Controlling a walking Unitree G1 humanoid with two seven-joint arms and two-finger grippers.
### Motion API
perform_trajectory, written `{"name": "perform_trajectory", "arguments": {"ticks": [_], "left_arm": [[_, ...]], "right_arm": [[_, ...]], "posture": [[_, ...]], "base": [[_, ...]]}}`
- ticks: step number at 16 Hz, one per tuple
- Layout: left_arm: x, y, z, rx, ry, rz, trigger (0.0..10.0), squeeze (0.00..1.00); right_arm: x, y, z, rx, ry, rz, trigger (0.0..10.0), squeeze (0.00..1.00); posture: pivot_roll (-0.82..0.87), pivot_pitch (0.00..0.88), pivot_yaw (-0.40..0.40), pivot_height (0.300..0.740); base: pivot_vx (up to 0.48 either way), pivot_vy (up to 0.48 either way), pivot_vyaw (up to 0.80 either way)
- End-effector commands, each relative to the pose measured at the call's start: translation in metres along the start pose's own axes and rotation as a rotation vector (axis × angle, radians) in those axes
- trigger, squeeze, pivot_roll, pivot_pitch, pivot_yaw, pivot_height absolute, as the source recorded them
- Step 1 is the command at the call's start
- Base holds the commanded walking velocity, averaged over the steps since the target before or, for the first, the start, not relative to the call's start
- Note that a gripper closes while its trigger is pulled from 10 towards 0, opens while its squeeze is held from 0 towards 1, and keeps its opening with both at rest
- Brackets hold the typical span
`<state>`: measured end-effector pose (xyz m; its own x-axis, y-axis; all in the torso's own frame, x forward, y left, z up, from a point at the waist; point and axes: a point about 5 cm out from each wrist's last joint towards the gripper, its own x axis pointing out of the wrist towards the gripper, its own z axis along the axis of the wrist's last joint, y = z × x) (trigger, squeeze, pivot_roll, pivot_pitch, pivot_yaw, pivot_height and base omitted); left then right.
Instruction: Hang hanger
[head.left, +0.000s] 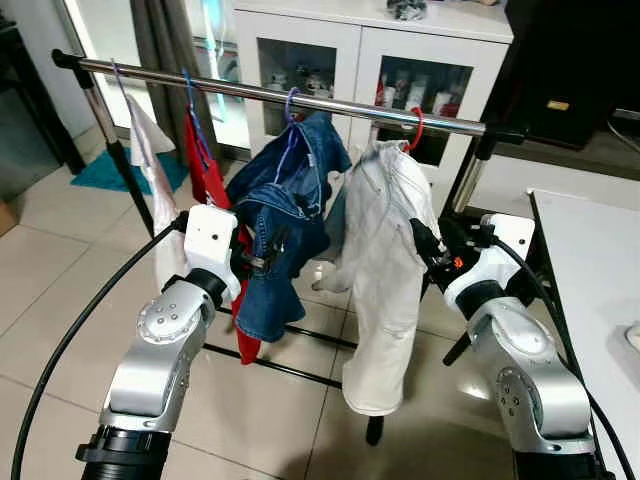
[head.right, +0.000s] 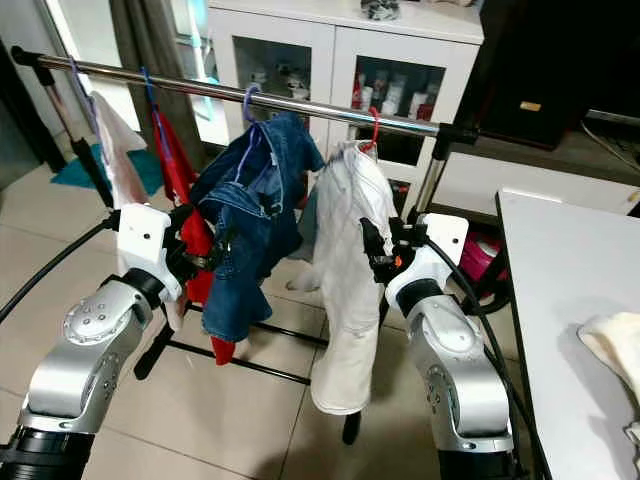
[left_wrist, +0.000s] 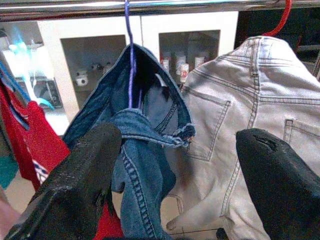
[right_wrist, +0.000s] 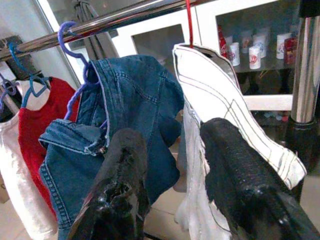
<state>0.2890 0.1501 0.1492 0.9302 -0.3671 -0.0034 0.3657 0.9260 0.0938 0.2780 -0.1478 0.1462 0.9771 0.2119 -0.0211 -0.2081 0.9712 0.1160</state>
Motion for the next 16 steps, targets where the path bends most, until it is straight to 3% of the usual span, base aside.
{"name": "perform_trajectory", "arguments": {"ticks": [1,6,8,13,16], "left_arm": [[0.000,-0.003,0.001,-0.008,-0.006,-0.022,10.0,0.00],[0.002,-0.008,0.003,-0.046,-0.033,-0.063,10.0,0.00],[0.002,-0.009,0.002,-0.040,-0.027,-0.081,10.0,0.00],[0.005,-0.012,0.004,-0.024,-0.026,-0.096,10.0,0.00],[0.002,-0.016,0.003,-0.030,-0.020,-0.139,10.0,0.00]], "right_arm": [[0.002,-0.003,0.004,-0.033,-0.021,-0.017,10.0,0.00],[0.004,-0.004,0.008,-0.044,-0.049,-0.053,10.0,0.00],[0.006,-0.010,0.014,-0.031,-0.073,-0.098,10.0,0.00],[0.008,-0.016,0.020,-0.119,-0.072,-0.138,10.0,0.00],[0.003,-0.027,0.017,-0.167,-0.007,-0.183,10.0,0.00]], "posture": [[-0.06,0.000,-0.015,0.740],[-0.08,0.000,-0.014,0.740],[-0.08,0.000,-0.017,0.740],[-0.08,0.000,-0.031,0.740],[-0.08,0.000,-0.039,0.740]], "base": [[0.000,0.000,0.00],[0.368,0.000,0.64],[0.454,0.000,0.00],[0.431,0.000,0.00],[0.120,0.000,0.00]]}}
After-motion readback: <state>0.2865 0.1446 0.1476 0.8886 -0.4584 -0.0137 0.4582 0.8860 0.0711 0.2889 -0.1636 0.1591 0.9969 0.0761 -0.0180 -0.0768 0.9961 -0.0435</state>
